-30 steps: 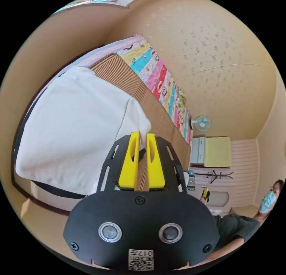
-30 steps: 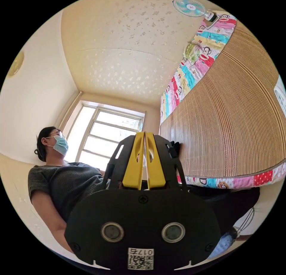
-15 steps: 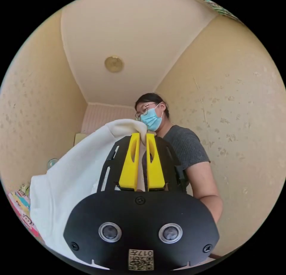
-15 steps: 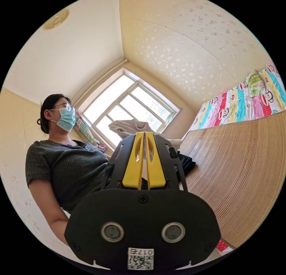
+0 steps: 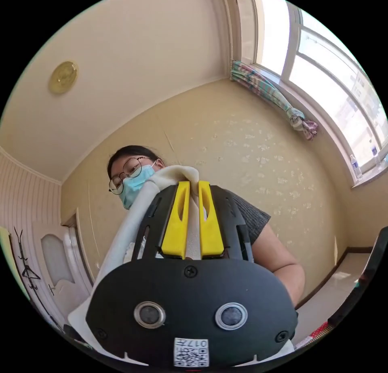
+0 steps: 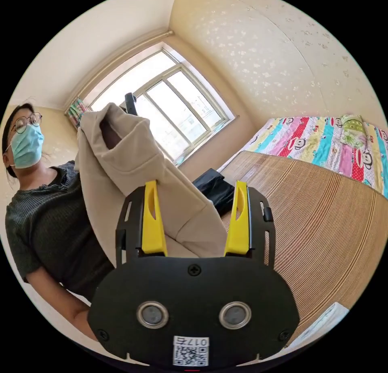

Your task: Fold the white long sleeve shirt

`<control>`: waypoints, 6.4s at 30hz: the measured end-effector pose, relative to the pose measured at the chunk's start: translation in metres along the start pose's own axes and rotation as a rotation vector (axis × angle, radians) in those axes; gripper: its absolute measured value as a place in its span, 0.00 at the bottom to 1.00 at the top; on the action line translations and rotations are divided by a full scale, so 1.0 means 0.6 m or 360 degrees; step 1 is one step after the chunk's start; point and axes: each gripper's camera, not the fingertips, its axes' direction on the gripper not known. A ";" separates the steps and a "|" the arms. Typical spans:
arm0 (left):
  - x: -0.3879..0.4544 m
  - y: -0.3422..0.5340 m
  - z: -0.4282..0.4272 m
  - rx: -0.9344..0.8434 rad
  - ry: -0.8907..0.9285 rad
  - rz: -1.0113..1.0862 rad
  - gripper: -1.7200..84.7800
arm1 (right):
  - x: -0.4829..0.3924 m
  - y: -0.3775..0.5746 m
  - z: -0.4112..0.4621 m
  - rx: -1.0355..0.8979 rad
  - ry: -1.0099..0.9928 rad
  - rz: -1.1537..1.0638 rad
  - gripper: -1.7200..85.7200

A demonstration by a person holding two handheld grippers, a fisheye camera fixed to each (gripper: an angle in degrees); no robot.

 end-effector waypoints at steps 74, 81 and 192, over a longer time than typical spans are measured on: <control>0.153 0.065 0.139 -0.0654 -0.3282 0.0018 0.06 | -0.411 0.028 -0.017 0.0672 0.1687 -0.0836 0.07; 0.184 -0.077 0.191 -0.0758 -0.3480 0.0305 0.06 | -0.402 -0.112 -0.107 0.0586 0.1580 -0.0739 0.06; 0.295 0.185 -0.591 -0.0352 -0.3600 -0.3204 0.12 | -0.104 -0.514 -1.201 0.0705 0.1059 0.1289 0.04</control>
